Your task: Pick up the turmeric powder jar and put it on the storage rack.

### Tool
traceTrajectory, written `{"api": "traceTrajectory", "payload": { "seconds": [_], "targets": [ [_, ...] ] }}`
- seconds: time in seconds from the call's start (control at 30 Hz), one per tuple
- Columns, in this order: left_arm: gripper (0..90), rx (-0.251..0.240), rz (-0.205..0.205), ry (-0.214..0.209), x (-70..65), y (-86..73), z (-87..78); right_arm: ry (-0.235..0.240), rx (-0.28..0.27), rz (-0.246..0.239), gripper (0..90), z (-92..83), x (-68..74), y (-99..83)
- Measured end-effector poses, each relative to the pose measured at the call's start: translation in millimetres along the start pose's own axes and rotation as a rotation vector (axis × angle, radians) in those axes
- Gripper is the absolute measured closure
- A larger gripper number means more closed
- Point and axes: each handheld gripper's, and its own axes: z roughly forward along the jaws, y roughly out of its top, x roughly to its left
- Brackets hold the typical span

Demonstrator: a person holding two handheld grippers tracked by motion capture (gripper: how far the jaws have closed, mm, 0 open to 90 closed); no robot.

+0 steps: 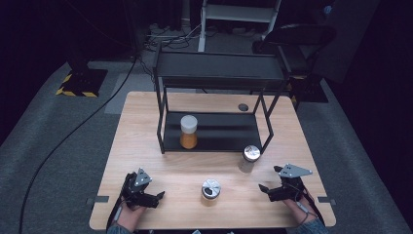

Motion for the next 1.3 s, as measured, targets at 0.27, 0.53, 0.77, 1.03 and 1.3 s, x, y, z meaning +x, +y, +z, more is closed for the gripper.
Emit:
{"api": "traceTrajectory", "payload": {
  "seconds": [0.27,0.53,0.77,1.03,1.3],
  "targets": [
    [1.7,0.001,-0.001,-0.002,0.2,0.1,0.0,0.018,-0.057,-0.001,2.1,-11.9,4.8,9.8],
    [1.6,0.000,0.000,-0.002,0.3,0.0,0.0,0.031,-0.114,-0.007,2.2,-24.2,7.0,18.8],
    [1.6,0.001,0.001,-0.002,0.3,0.0,0.0,0.048,-0.138,-0.018,2.2,-28.2,8.8,29.9],
    [1.7,0.001,0.001,-0.002,0.3,0.0,0.0,0.079,-0.152,-0.041,2.2,-23.0,12.8,44.2],
    [1.7,0.000,0.001,-0.002,0.3,0.0,0.0,0.120,-0.168,-0.070,2.2,-13.9,16.7,57.8]
  ]
}}
